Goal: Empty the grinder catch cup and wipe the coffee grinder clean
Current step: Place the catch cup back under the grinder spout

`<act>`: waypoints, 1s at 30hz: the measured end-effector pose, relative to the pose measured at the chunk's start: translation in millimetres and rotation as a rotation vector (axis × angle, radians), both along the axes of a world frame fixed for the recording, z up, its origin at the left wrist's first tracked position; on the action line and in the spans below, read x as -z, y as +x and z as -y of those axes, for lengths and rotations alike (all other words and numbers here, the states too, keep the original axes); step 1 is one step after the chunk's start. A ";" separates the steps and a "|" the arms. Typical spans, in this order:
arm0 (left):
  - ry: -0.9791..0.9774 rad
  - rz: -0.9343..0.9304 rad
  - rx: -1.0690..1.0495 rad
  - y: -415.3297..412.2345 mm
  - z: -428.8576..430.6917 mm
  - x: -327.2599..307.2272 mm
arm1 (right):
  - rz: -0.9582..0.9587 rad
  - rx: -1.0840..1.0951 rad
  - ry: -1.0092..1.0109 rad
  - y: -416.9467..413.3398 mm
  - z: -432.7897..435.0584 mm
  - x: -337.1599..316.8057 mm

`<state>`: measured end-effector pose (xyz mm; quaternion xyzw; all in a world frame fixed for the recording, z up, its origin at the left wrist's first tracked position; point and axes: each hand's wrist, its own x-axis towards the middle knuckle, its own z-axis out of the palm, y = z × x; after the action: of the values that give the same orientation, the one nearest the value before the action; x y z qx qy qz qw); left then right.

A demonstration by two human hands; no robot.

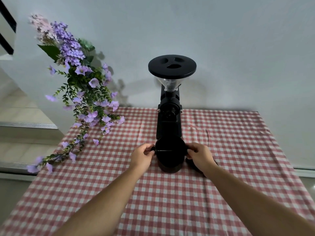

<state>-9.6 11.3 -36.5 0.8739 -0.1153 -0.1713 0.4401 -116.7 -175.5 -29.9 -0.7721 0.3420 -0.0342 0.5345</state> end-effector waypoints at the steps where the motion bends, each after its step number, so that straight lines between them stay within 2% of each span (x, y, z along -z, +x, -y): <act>1: -0.017 -0.003 -0.011 2.4 1.4 -1.2 | 0.002 0.008 0.004 2.1 0.9 -0.3; 12: 0.029 0.035 -0.009 33.0 21.8 -5.3 | 0.003 0.034 -0.007 30.8 12.9 -3.8; 30: 0.113 0.054 -0.005 36.7 27.9 -6.5 | -0.029 0.020 -0.045 35.5 10.1 -1.8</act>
<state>27.1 -16.6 -29.9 0.9019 -0.1149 -0.1528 0.3873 -81.3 -185.6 -28.1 -0.7808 0.3565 -0.0362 0.5118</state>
